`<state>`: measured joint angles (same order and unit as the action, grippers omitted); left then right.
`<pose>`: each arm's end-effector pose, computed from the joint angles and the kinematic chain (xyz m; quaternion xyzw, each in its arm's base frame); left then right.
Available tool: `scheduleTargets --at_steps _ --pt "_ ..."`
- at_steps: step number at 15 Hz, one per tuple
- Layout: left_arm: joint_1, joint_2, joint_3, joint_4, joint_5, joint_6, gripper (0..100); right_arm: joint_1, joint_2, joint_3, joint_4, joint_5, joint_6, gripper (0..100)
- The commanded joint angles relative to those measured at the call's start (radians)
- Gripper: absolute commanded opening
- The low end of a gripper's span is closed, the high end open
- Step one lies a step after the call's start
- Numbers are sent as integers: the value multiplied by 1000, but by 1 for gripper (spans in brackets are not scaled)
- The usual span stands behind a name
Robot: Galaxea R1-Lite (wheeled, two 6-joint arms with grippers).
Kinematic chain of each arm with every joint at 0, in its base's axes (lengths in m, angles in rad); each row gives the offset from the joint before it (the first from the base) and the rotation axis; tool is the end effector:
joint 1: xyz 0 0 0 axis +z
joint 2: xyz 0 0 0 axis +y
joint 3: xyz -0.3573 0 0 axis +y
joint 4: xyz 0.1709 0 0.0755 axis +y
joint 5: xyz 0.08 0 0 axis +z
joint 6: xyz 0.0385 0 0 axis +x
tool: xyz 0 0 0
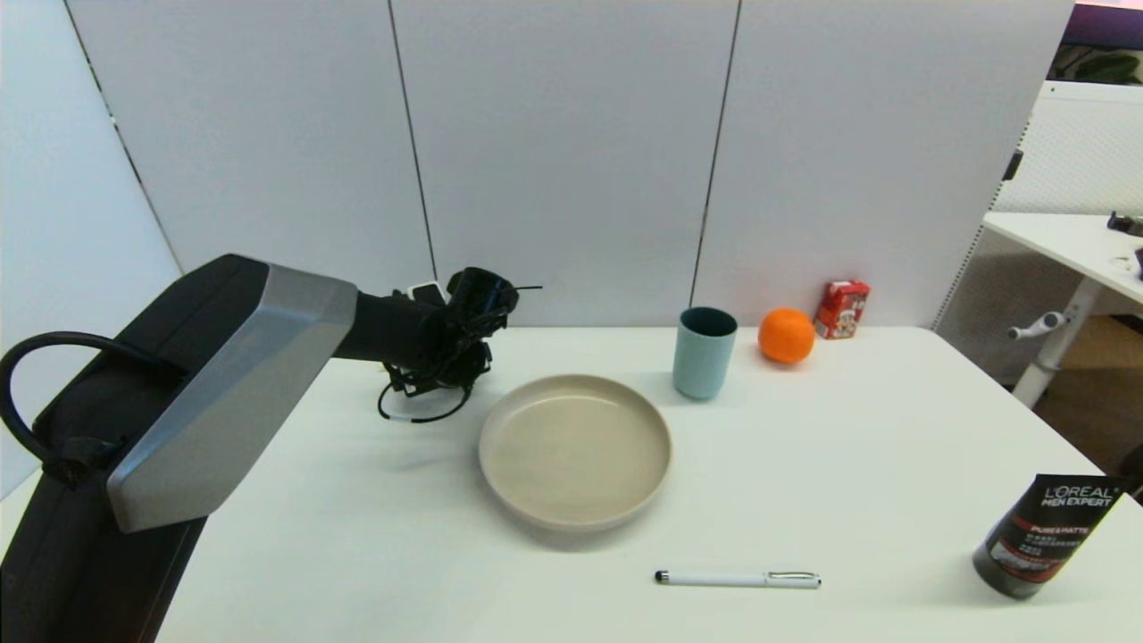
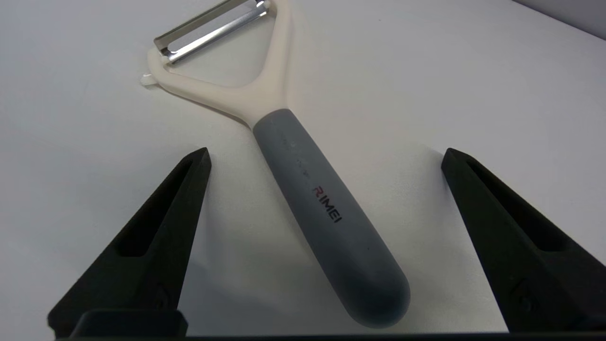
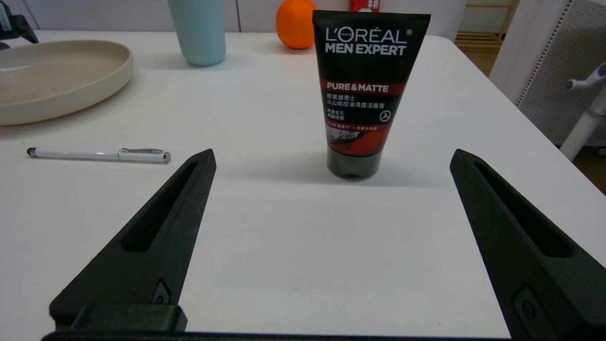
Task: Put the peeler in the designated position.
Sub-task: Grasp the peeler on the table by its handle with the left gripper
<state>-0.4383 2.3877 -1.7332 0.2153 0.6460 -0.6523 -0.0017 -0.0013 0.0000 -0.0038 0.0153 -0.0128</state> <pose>0.4748 -0.1969 0.1158 -0.0831 0.3118 0.2047 0.9241 -0.0680 0.0007 0.0759 -0.0064 -0.0026 0.0068 1.0000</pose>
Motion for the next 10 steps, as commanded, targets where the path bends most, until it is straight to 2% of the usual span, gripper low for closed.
scheduleTargets --at_steps 1,10 --pt "0 1 0 3 3 -4 100 0 1 0 -1 0 0 100" --pt "-2 -4 0 6 3 -13 100 0 1 0 -1 0 0 100"
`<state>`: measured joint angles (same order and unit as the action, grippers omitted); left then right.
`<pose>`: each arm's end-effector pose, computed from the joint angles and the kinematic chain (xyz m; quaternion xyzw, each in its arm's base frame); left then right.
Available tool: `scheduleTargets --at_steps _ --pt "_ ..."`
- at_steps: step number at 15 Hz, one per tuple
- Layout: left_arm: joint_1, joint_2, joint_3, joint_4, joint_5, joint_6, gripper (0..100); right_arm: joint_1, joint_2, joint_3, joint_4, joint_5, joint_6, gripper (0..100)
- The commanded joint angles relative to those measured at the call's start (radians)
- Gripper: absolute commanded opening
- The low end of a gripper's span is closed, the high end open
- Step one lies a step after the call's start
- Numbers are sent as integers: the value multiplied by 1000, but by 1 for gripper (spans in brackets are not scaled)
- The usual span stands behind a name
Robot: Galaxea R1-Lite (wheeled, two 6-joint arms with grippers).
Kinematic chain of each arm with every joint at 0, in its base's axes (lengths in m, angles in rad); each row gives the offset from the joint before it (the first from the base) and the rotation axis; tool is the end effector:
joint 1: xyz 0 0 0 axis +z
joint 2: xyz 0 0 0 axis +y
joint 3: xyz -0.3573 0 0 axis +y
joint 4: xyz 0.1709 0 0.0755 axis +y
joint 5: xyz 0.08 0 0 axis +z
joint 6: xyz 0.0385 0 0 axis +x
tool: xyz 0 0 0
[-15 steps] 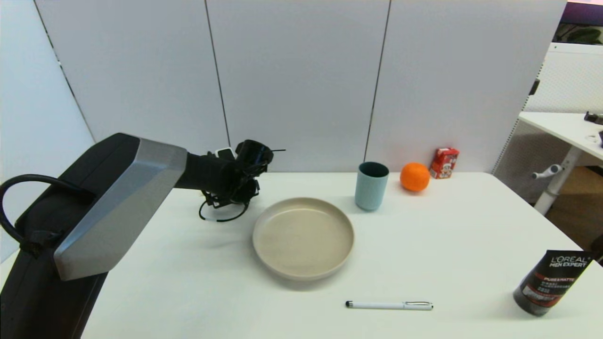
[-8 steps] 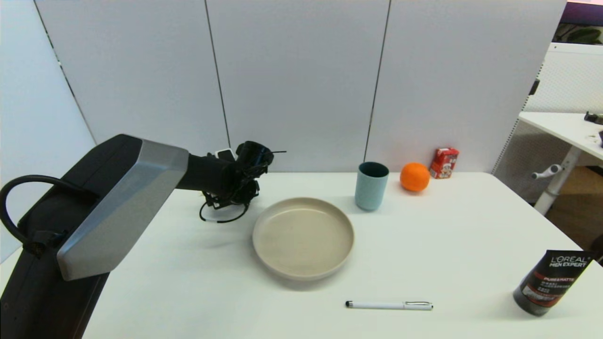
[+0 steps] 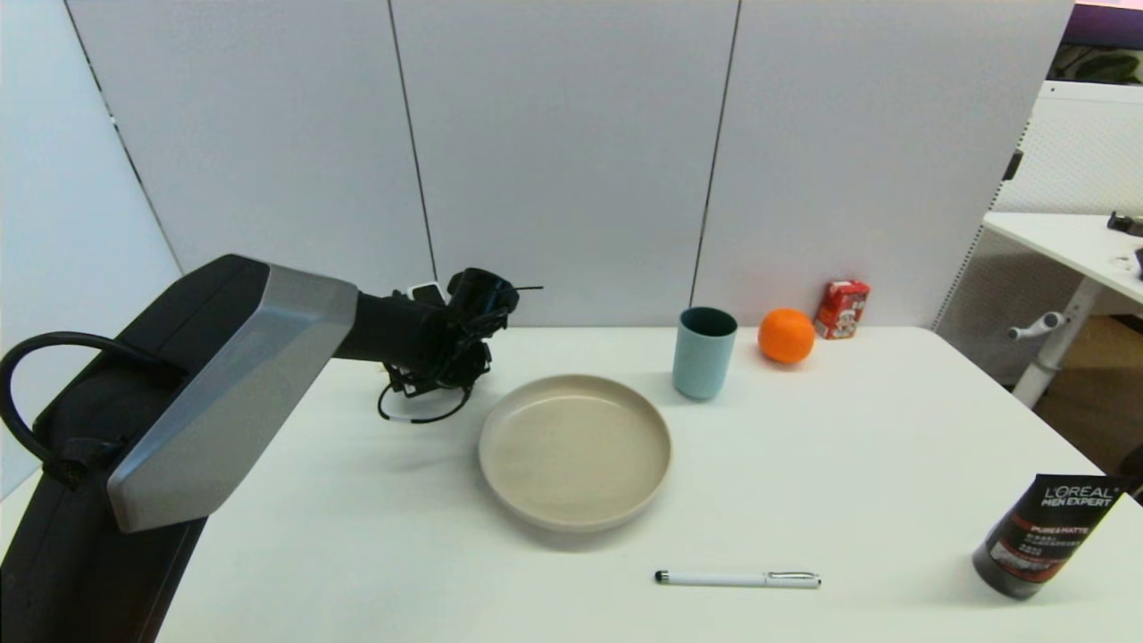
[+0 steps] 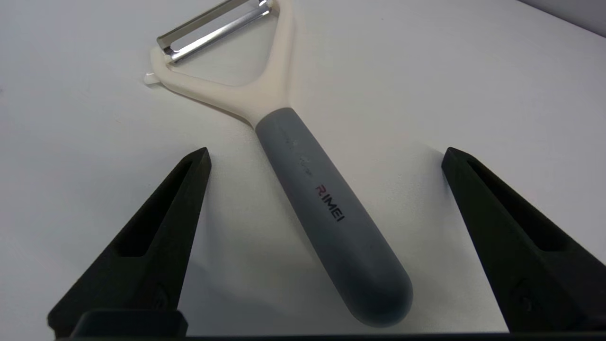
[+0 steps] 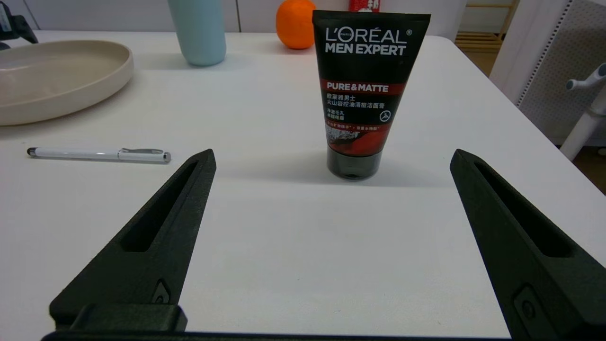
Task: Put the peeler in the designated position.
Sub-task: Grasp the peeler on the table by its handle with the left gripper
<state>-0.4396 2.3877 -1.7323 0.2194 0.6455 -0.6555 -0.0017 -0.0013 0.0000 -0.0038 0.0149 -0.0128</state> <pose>0.4741 -0.1974 0.1153 -0.0830 0.3135 0.2049 0.9235 -0.0680 0.0007 0.0759 -0.0064 -0.0026 0.0066 1.0000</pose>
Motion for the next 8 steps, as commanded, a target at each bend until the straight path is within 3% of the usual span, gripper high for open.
scheduleTargets --at_steps 1,3,4,8 --pt "-2 -4 -1 2 3 -12 100 0 1 0 -1 0 -1 100" --pt "-2 -4 0 2 3 -15 100 0 1 0 -1 0 0 100" --pt "-4 -4 0 2 3 -18 0 0 1 0 -1 0 0 100" --pt "-7 -2 0 2 2 -33 0 0 1 0 -1 0 -1 100"
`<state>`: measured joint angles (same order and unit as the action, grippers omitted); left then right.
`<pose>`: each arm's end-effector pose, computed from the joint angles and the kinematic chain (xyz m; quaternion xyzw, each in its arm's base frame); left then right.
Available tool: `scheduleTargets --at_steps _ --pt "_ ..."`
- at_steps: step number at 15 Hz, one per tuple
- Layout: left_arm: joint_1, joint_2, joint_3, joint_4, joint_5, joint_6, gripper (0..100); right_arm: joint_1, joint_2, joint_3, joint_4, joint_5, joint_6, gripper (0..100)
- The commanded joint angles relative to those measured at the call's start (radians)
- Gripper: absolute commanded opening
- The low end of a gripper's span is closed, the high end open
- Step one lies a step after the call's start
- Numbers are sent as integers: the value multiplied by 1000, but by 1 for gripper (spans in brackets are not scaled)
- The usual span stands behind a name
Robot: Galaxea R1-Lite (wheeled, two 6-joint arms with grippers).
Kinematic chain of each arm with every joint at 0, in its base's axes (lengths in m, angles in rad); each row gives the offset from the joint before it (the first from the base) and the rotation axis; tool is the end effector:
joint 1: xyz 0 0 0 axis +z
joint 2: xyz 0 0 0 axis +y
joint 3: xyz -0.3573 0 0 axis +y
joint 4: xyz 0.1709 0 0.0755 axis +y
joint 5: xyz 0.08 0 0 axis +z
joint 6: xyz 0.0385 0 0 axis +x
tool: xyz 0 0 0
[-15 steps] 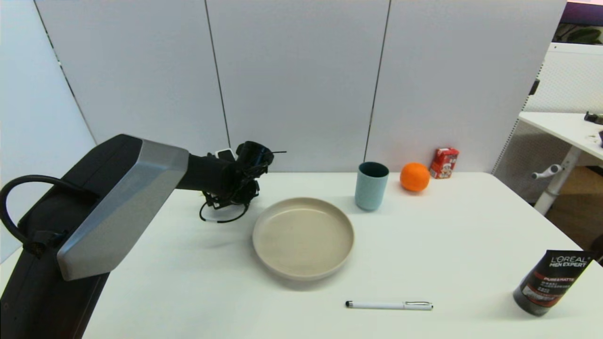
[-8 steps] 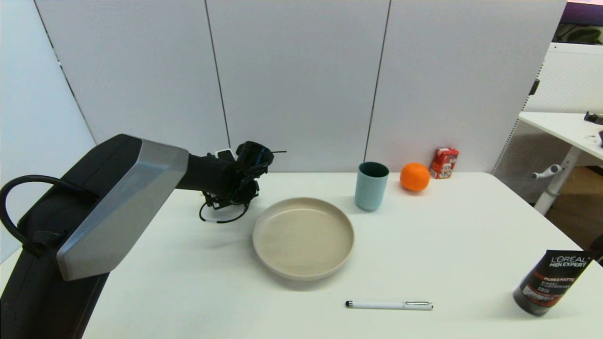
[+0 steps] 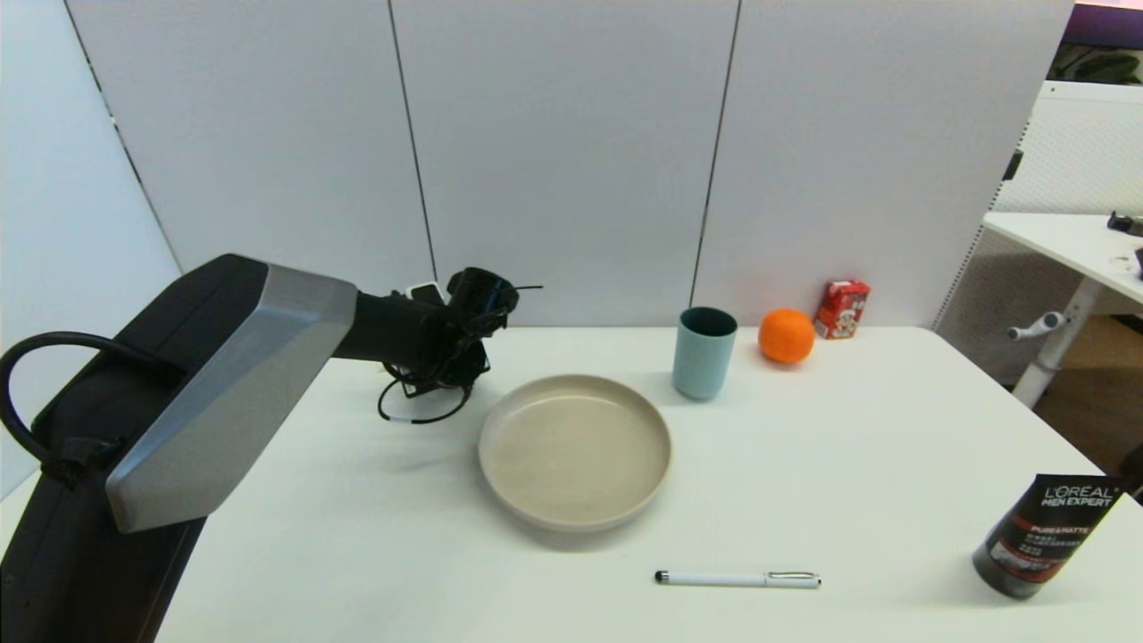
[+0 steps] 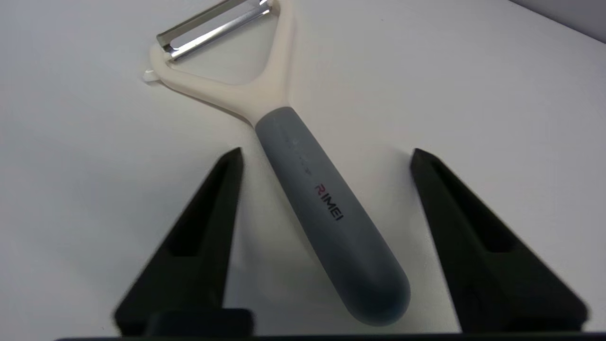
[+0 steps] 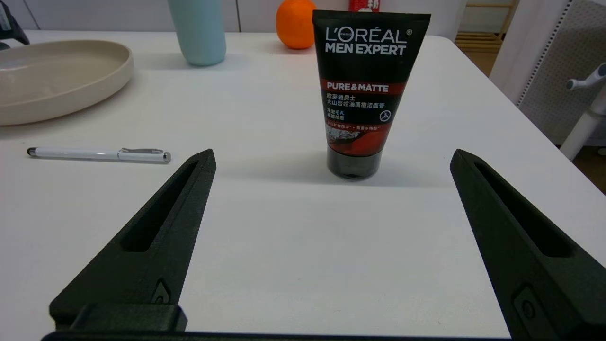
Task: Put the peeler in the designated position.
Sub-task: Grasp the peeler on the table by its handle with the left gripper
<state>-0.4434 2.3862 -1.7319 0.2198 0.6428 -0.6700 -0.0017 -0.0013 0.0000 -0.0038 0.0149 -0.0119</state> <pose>0.4731 -0.1991 0.1159 -0.0898 0.3126 0.2043 0.9233 -0.0680 0.0007 0.0759 -0.0060 -0.0026 0.0066 1.0000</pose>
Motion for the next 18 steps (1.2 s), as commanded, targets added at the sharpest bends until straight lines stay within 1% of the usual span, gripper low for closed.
scheduleTargets --at_steps 1,9,12,15,18 --pt "-5 -1 0 1 5 -23 0 0 1 0 -1 0 0 100" --pt "-8 -10 2 9 3 -19 0 0 1 0 -1 0 -2 100" --pt "-8 -33 2 39 5 -17 0 0 1 0 -1 0 0 100" --pt "-8 -104 14 115 5 -13 0 0 1 0 -1 0 0 100" --pt "-9 -206 83 130 6 -11 0 0 1 0 -1 0 0 100"
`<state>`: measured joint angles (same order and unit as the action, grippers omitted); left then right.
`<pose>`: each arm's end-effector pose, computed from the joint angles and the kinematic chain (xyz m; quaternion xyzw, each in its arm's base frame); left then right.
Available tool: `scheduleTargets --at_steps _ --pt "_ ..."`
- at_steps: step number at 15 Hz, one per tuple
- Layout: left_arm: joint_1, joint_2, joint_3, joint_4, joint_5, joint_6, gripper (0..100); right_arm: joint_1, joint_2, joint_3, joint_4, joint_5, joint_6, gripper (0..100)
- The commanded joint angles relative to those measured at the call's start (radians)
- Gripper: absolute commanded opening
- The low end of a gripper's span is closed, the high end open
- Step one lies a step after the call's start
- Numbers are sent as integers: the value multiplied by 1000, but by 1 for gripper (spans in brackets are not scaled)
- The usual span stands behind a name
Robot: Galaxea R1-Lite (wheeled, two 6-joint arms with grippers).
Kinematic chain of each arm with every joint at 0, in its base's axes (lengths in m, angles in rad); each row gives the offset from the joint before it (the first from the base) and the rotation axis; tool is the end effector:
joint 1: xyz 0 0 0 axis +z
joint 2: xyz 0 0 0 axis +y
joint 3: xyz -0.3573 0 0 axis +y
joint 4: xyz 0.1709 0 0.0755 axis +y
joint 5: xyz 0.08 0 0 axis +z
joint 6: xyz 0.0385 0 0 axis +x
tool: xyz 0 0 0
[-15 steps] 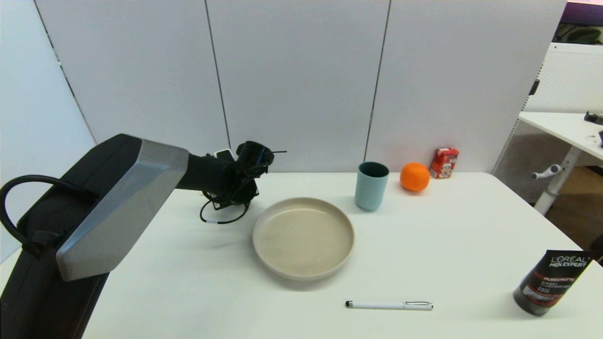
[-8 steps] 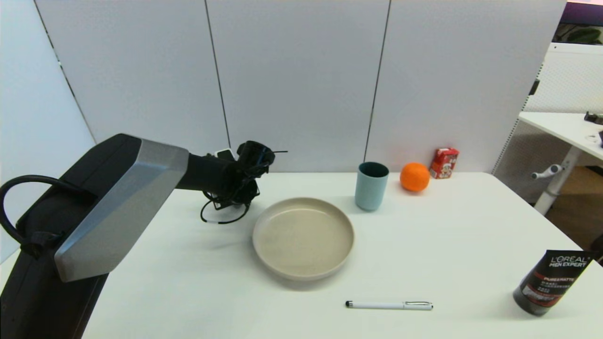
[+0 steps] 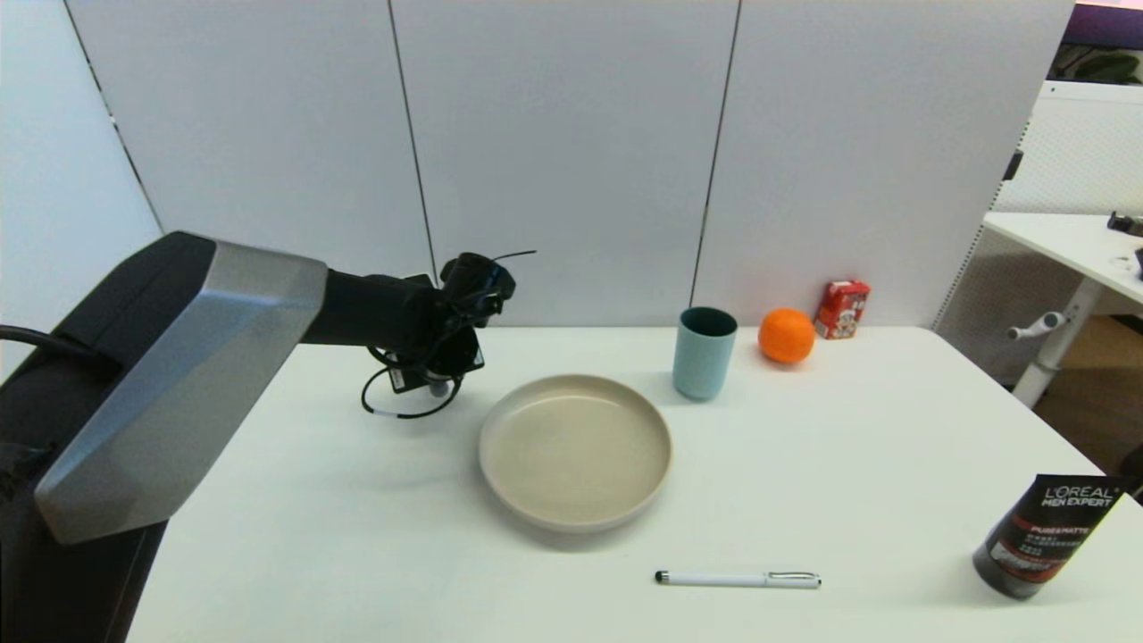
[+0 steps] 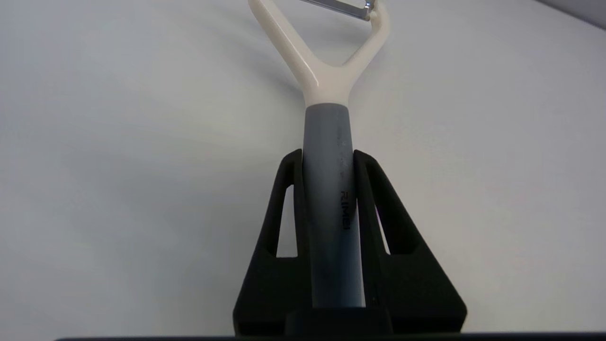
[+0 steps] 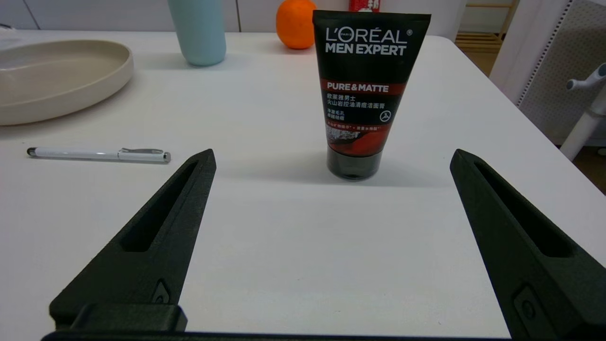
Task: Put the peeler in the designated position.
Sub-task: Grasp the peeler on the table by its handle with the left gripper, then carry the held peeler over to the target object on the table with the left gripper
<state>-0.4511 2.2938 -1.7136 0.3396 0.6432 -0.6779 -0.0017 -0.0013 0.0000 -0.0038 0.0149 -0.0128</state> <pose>0.4491 -0.1919 0.1492 -0.0788 0.3289 0.2071 0.9180 -0.0680 0.0007 0.0759 -0.0064 -0.0026 0.0066 1.0000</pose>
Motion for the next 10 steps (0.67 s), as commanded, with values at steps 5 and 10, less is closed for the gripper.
scheduleTargets --at_steps 5,10 --pt "-14 -277 160 12 7 -3 0 0 1 0 -1 0 -1 100" --pt "-166 -422 216 68 50 -143 0 0 1 0 -1 0 -1 100"
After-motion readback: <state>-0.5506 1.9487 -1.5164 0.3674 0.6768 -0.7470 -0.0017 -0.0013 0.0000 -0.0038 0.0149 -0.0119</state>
